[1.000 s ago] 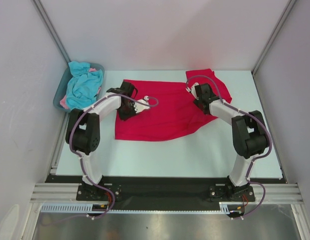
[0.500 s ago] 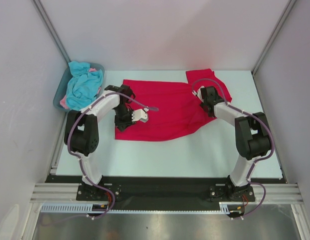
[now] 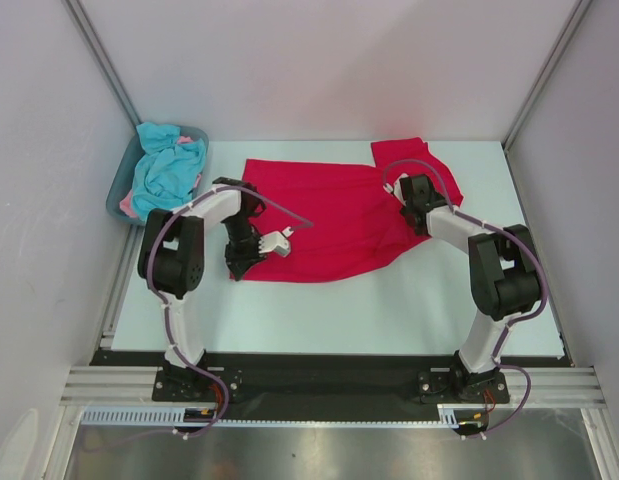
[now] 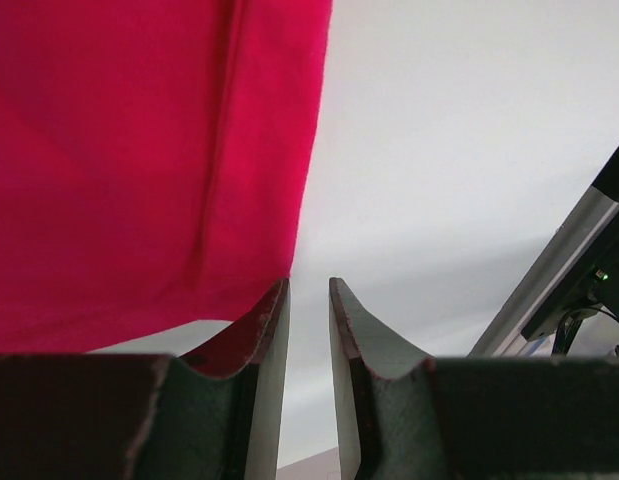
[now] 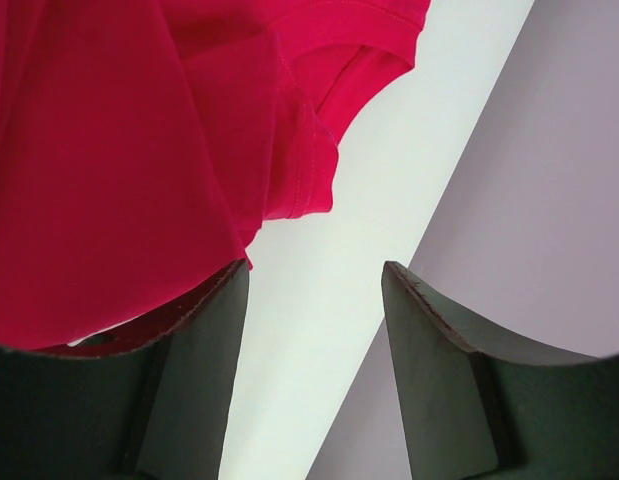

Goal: Fold and stack the t-shirts
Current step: Fold the tshirt

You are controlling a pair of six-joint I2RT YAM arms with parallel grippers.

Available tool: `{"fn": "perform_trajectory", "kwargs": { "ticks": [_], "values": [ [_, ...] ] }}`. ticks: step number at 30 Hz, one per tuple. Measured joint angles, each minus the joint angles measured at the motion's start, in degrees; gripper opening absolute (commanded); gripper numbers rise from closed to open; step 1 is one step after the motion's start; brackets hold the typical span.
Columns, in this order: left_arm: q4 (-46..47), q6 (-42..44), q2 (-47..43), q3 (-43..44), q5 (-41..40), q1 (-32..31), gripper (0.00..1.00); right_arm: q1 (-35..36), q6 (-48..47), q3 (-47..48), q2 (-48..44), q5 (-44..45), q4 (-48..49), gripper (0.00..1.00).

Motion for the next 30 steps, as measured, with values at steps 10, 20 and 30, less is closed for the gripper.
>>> {"fn": "perform_trajectory", "kwargs": {
  "ticks": [10, 20, 30],
  "values": [
    [-0.26, 0.15, 3.54, 2.62, -0.37, 1.11, 0.27, 0.11, 0.00, -0.17, 0.00, 0.57, 0.02, 0.61],
    [-0.20, 0.98, 3.76, 5.81, -0.94, 1.25, 0.26, 0.11, 0.00, -0.17, 0.00, 1.01, 0.02, 0.61],
    [-0.28, 1.55, 5.11, 5.22, -1.88, 1.31, 0.26, 0.39, -1.07, -0.17, 0.00, 1.27, 0.92, 0.60]
  ]
}}
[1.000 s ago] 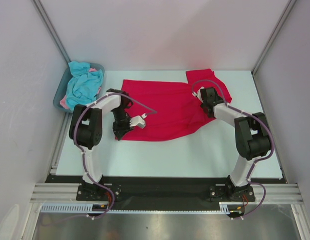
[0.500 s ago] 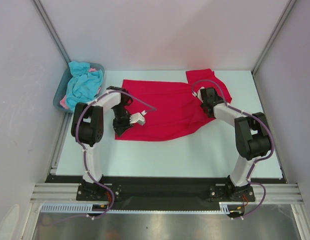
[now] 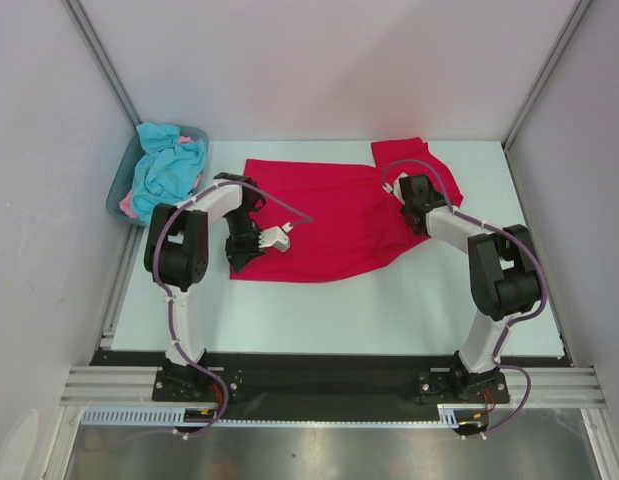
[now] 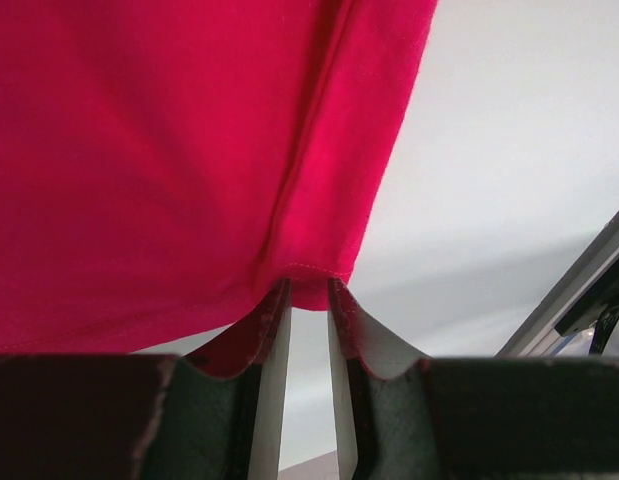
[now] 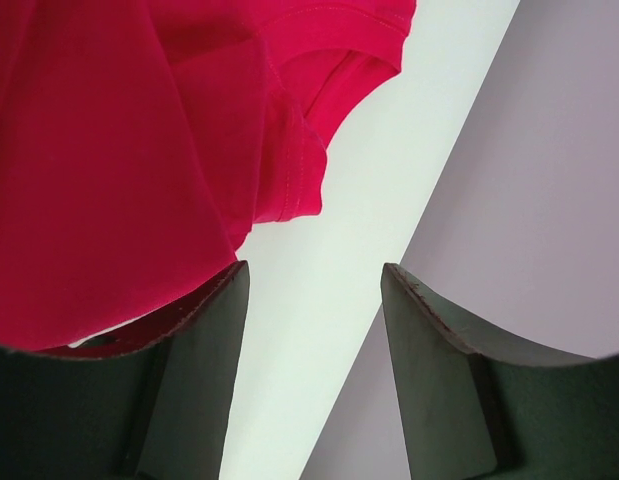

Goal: Fold and stack the t-shirts
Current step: Fold the tshirt

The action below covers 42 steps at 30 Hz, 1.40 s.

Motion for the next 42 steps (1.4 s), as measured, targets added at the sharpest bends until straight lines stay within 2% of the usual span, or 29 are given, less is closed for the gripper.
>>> {"fn": "perform_trajectory", "kwargs": {
  "ticks": [10, 20, 33, 36, 40, 42],
  "values": [
    [0.02, -0.11, 0.35, 0.00, -0.02, 0.00, 0.26, 0.31, 0.00, -0.02, 0.00, 0.22, 0.02, 0.60],
    [1.20, -0.31, 0.39, 4.31, -0.09, 0.02, 0.27, 0.35, -0.20, 0.00, 0.00, 0.52, 0.39, 0.60],
    [0.90, -0.11, 0.57, -0.35, -0.87, 0.04, 0.26, 0.39, -1.27, -0.02, 0.00, 1.01, 0.87, 0.60],
    [0.85, -0.13, 0.57, -0.46, -0.87, 0.04, 0.21, 0.55, -1.27, -0.02, 0.00, 1.05, 0.94, 0.60],
    [0.83, -0.55, 0.61, -0.46, -0.87, 0.04, 0.00, 0.76, -1.29, -0.02, 0.00, 1.05, 1.25, 0.60],
    [0.85, -0.72, 0.66, -0.44, -0.83, 0.04, 0.00, 0.76, -1.29, -0.02, 0.00, 1.05, 1.27, 0.60]
  ]
}}
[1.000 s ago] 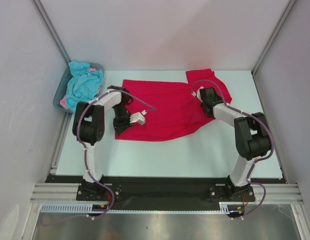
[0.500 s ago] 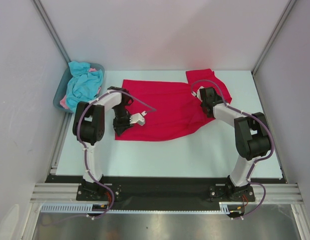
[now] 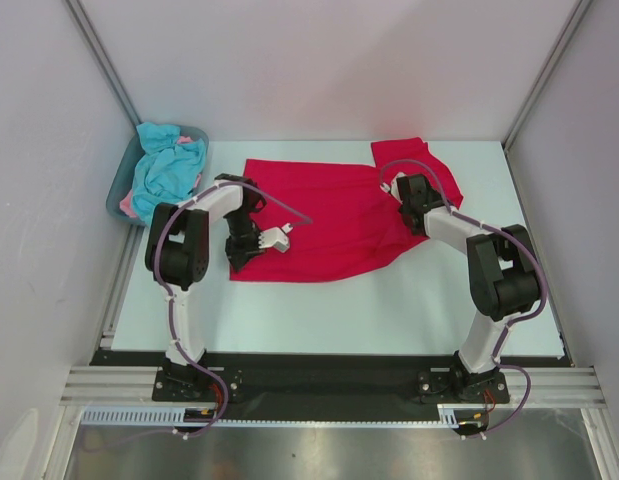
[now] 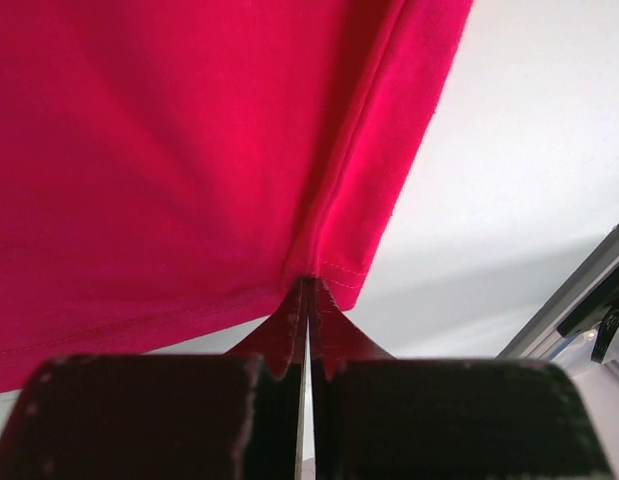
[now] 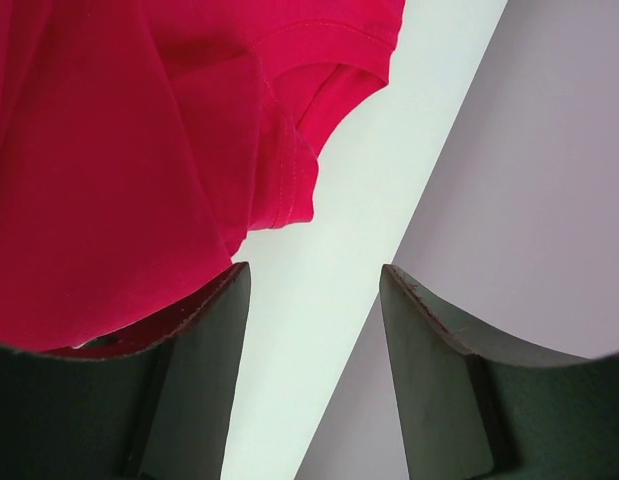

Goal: Fold and stack the t-shirts
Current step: Fold the tshirt

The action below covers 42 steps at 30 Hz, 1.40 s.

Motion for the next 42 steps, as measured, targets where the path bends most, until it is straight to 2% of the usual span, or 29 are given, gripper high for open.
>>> {"fn": "perform_trajectory", "kwargs": {
  "ticks": [5, 13, 14, 15, 16, 21, 27, 42],
  "values": [
    [-0.24, -0.98, 0.02, 1.95, 0.02, 0.00, 0.00, 0.00, 0.00, -0.52, 0.00, 0.02, 0.42, 0.60],
    [1.07, -5.03, -1.33, 9.79, 2.08, 0.00, 0.00, -0.02, 0.02, -1.01, 0.00, 0.20, 0.61, 0.59],
    [1.38, -5.35, -2.16, 10.03, 2.32, 0.00, 0.02, -0.02, 0.02, -1.11, 0.00, 0.20, 0.79, 0.59],
    [1.42, -5.44, -2.84, 10.03, 2.36, 0.00, 0.14, -0.02, 0.00, -1.18, 0.00, 0.22, 0.83, 0.59],
    [1.42, -5.38, -3.54, 9.90, 2.38, 0.00, 0.19, -0.02, 0.00, -1.18, 0.00, 0.20, 0.83, 0.59],
    [1.53, -4.72, -5.05, 2.89, 2.29, 0.00, 0.26, -0.02, -0.02, -1.20, 0.00, 0.22, 1.29, 0.59],
    [-0.15, -3.26, -3.43, -2.84, 2.03, 0.00, 0.27, -0.02, -0.02, -1.18, 0.00, 0.22, 1.68, 0.59],
    [0.07, -2.86, -0.15, -0.57, 1.22, 0.24, 0.26, -0.02, -0.02, -1.18, 0.00, 0.26, 1.66, 0.59]
  ]
}}
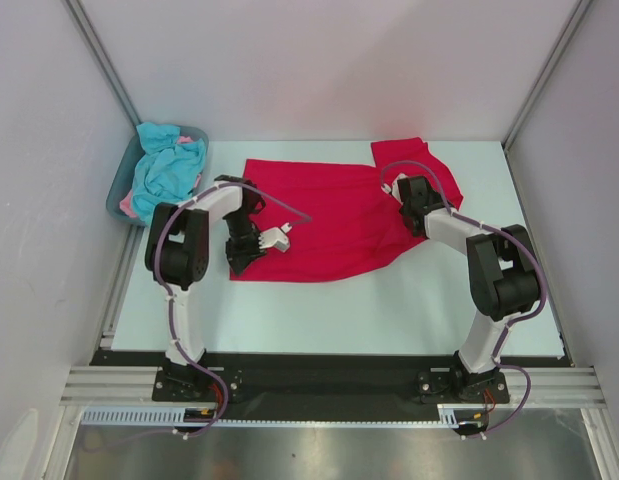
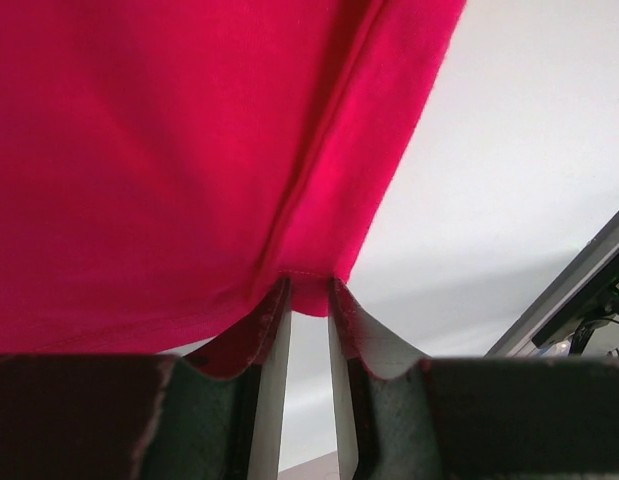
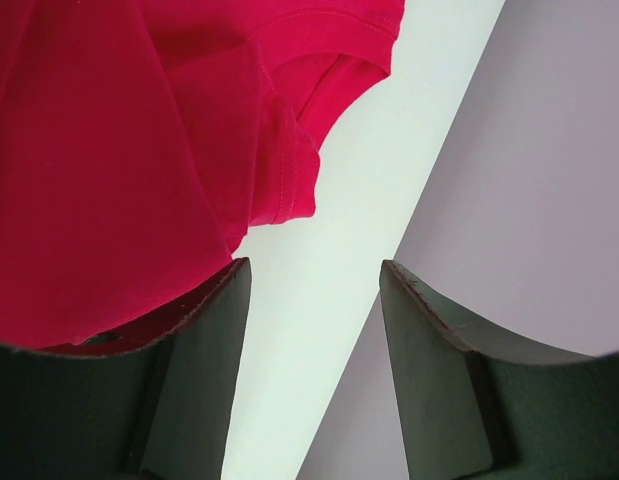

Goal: Fold and stack the t-shirts
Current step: Fold the tshirt

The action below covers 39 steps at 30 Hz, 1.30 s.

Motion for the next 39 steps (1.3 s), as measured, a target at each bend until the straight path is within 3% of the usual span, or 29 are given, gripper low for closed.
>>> {"fn": "perform_trajectory", "kwargs": {
  "ticks": [2, 4, 5, 9, 23, 26, 29, 33, 39],
  "values": [
    [0.00, 0.00, 0.39, 0.00, -0.04, 0.02, 0.24, 0.00, 0.00, -0.02, 0.00, 0.02, 0.02, 0.59],
    [0.00, -0.02, 0.44, 0.00, -0.13, 0.02, 0.13, 0.00, 0.00, -0.02, 0.00, 0.07, 0.02, 0.59],
    [0.00, 0.09, 0.44, 0.00, -0.20, 0.02, 0.01, 0.00, 0.00, -0.02, 0.00, 0.09, 0.02, 0.59],
    [0.02, 0.00, 0.44, 0.11, -0.39, 0.04, 0.00, 0.02, 0.00, -0.02, 0.00, 0.11, 0.02, 0.59],
    [3.23, -3.19, -4.92, 7.43, 1.62, 0.13, 0.00, 0.09, -0.04, -0.02, 0.02, 0.13, 0.02, 0.59],
    [3.06, -2.99, -6.01, 7.63, 1.44, 0.13, 0.19, 0.09, -0.13, -0.02, 0.02, 0.13, 0.02, 0.59],
    [2.99, -2.49, -5.20, 5.29, 1.03, 0.15, 0.25, 0.09, -0.20, -0.02, 0.04, 0.15, 0.02, 0.59],
    [1.77, -0.46, -2.51, 0.74, 0.68, 0.20, 0.26, 0.09, -0.44, -0.02, 0.04, 0.15, 0.09, 0.59],
    [-0.90, 2.12, 1.03, 1.16, 0.04, 0.42, 0.26, 0.09, -1.16, -0.04, 0.04, 0.15, 0.28, 0.59]
  ]
}}
